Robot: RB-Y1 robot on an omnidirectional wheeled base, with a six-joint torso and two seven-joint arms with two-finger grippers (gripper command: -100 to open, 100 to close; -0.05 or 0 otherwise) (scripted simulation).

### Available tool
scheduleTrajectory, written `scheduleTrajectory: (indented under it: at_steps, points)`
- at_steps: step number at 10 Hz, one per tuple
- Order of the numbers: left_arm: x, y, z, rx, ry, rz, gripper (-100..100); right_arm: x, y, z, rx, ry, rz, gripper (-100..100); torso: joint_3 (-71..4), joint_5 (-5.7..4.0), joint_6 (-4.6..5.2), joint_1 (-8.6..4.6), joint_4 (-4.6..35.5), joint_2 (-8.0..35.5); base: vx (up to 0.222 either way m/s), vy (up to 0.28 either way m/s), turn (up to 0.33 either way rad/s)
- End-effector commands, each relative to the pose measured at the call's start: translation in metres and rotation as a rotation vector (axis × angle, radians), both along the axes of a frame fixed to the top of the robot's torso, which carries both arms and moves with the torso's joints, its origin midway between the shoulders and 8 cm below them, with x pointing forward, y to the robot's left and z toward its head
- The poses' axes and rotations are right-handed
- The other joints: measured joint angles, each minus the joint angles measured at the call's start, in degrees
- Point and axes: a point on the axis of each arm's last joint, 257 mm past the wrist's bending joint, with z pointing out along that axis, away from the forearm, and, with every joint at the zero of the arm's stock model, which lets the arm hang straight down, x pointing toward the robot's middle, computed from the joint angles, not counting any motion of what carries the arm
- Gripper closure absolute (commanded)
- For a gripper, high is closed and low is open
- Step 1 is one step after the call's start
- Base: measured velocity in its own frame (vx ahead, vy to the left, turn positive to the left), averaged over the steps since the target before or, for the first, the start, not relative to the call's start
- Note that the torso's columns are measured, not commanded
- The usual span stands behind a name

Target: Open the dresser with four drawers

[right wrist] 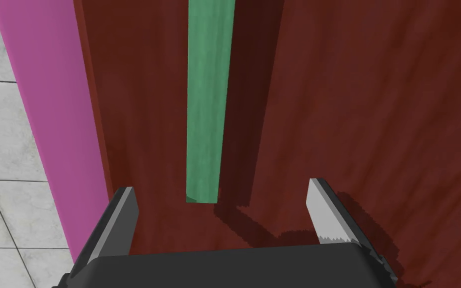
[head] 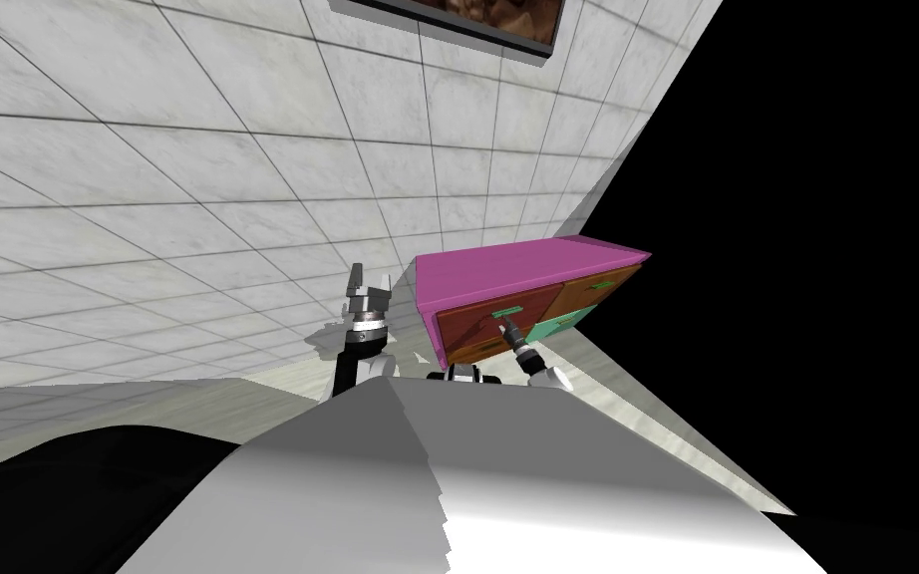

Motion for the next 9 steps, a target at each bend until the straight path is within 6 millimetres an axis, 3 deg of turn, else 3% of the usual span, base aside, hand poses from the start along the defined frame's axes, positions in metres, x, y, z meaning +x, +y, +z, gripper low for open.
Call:
scheduleTrajectory:
  at_steps: [1, 2, 5, 6, 9]
  points:
    - [0.0, 0.0, 0.0, 0.0, 0.0, 0.0, 0, 0.003, 0.023, 0.006, 0.091, -0.012, -0.012, -100, -0.01, 0.01, -0.01, 0.04, 0.0, -0.01, 0.015, 0.011, -0.01]
    - [0.0, 0.0, 0.0, 0.0, 0.0, 0.0, 0, 0.004, 0.03, 0.008, 0.116, -0.014, -0.016, -100, -0.01, 0.02, 0.0, 0.04, 0.0, -0.02, 0.01, 0.007, -0.007]
    - [0.0, 0.0, 0.0, 0.0, 0.0, 0.0, 0, 0.006, 0.024, 0.01, 0.099, -0.014, -0.017, -100, -0.12, 0.01, -0.01, 0.05, -0.05, -0.22, 0.034, 0.011, 0.024]
    - [0.0, 0.0, 0.0, 0.0, 0.0, 0.0, 0, 0.007, 0.024, 0.011, 0.1, -0.013, -0.019, 100, -0.09, 0.01, 0.01, 0.02, -0.05, -0.12, 0.006, 0.002, -0.003]
    - [0.0, 0.0, 0.0, 0.0, 0.0, 0.0, 0, 0.005, 0.019, 0.015, 0.1, -0.016, -0.016, 100, 0.24, -0.04, 0.03, -0.11, 0.04, 0.38, -0.139, -0.035, -0.008]
